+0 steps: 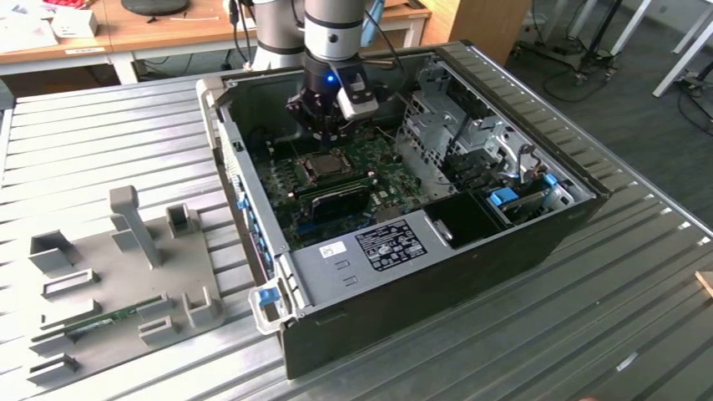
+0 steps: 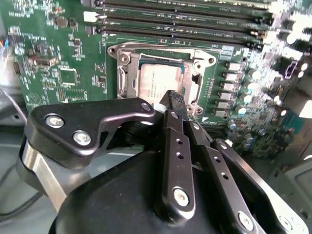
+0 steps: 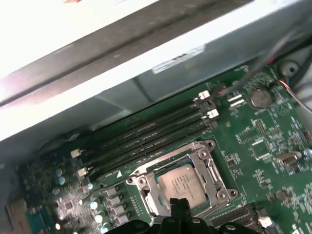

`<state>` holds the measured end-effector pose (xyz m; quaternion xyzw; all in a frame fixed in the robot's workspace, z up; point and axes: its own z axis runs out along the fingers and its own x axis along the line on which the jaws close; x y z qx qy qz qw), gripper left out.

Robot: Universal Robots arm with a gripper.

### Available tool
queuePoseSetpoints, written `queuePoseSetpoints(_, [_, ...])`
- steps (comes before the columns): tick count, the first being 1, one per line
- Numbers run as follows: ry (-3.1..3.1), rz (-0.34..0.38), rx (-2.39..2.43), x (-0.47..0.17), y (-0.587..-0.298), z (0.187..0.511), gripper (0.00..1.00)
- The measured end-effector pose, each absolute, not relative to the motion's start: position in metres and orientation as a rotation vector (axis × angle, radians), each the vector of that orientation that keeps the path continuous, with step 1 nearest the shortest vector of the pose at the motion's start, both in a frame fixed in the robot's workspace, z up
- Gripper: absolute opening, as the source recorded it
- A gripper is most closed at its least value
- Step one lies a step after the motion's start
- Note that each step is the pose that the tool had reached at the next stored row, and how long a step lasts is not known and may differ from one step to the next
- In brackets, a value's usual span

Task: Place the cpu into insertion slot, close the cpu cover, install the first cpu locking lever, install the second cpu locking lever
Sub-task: 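Close the cpu cover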

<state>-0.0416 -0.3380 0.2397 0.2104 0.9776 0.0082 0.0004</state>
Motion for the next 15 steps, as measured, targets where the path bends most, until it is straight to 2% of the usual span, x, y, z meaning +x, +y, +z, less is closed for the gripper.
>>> queuePoseSetpoints(15, [3.134,0.026,0.238,-0.0416,-0.3380,0.2370,0.11])
